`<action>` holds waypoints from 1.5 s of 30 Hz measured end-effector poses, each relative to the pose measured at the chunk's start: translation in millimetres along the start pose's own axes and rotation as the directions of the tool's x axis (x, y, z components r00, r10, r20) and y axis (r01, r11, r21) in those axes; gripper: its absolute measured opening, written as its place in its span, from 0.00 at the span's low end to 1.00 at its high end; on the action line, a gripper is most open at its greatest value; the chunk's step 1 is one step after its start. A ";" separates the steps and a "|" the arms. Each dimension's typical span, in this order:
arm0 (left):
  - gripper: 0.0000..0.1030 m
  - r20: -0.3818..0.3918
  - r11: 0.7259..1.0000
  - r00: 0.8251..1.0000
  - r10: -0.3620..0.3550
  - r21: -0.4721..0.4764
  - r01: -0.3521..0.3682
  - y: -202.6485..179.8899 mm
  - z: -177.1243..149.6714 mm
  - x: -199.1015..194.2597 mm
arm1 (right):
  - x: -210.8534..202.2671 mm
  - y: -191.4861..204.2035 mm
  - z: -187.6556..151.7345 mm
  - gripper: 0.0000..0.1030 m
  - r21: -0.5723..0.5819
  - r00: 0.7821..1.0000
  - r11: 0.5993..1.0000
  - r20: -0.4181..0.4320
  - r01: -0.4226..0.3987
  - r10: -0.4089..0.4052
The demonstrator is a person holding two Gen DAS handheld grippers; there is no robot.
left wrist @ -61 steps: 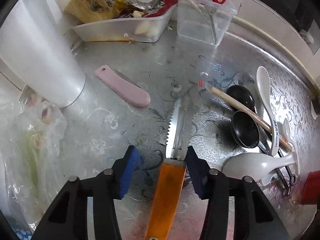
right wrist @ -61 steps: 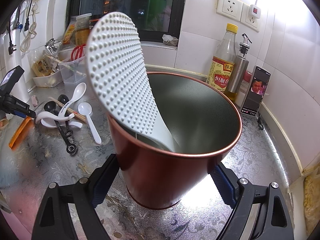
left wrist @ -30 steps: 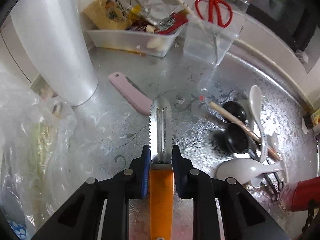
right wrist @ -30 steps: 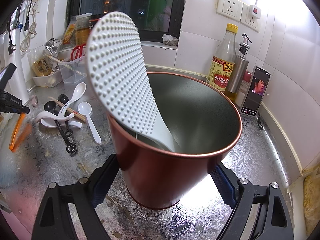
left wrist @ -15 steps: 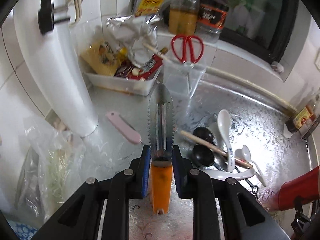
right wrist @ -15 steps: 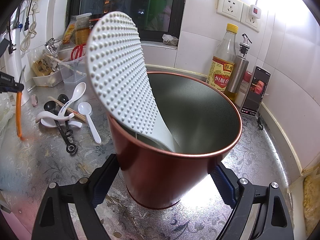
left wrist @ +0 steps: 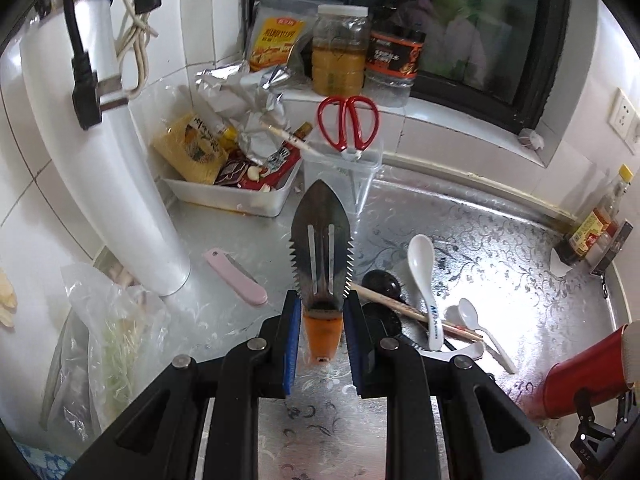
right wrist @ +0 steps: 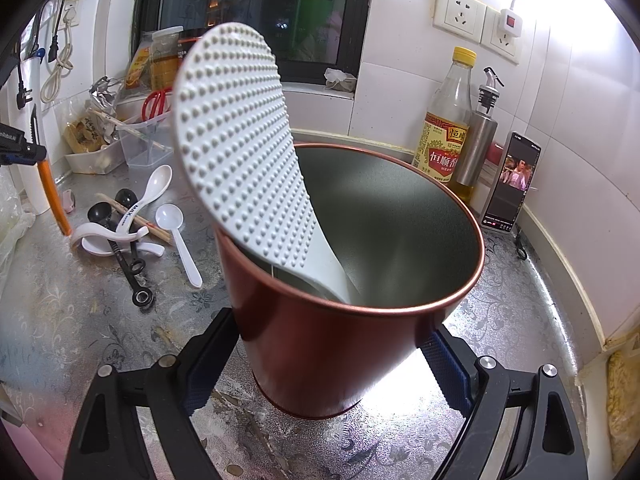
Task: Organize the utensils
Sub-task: 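Carry the peeler over the red container with the left tool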
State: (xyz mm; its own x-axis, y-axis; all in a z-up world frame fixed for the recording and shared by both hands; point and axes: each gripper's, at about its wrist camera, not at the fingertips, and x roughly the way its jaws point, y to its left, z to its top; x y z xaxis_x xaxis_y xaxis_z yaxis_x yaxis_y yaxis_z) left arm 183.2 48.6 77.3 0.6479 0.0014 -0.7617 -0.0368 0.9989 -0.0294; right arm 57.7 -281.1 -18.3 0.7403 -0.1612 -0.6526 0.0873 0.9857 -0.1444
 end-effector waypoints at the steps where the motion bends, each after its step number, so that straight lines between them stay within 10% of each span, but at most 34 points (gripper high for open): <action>1: 0.21 0.009 1.000 1.000 -0.002 0.005 0.002 -2.1 1.1 -3.3 | 0.0 0.0 0.0 0.89 0.000 1.000 1.000 0.000 0.000 0.000; 18: 0.21 0.147 0.961 0.964 -0.222 0.201 0.191 -77.8 26.3 -69.1 | -0.4 0.0 0.1 0.89 0.001 1.000 1.000 0.000 0.000 0.000; 29: 0.21 0.140 0.834 0.865 -0.482 0.374 0.405 -154.0 38.4 -109.9 | -0.5 0.0 0.1 0.89 -0.003 1.000 1.000 0.000 0.001 -0.001; 45: 0.21 0.108 0.655 0.746 -0.657 0.571 0.495 -233.8 49.9 -157.3 | 1.3 0.2 1.2 0.89 -0.004 1.000 1.000 0.000 -0.001 0.001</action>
State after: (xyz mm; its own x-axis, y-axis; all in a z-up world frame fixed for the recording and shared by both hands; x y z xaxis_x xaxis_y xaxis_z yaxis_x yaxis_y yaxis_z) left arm 127.8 -182.9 236.3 0.5893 -0.6504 -0.4793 0.7311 0.6818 -0.0264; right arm 59.5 -281.1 -18.4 0.7402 -0.1607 -0.6530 0.0840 0.9855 -0.1473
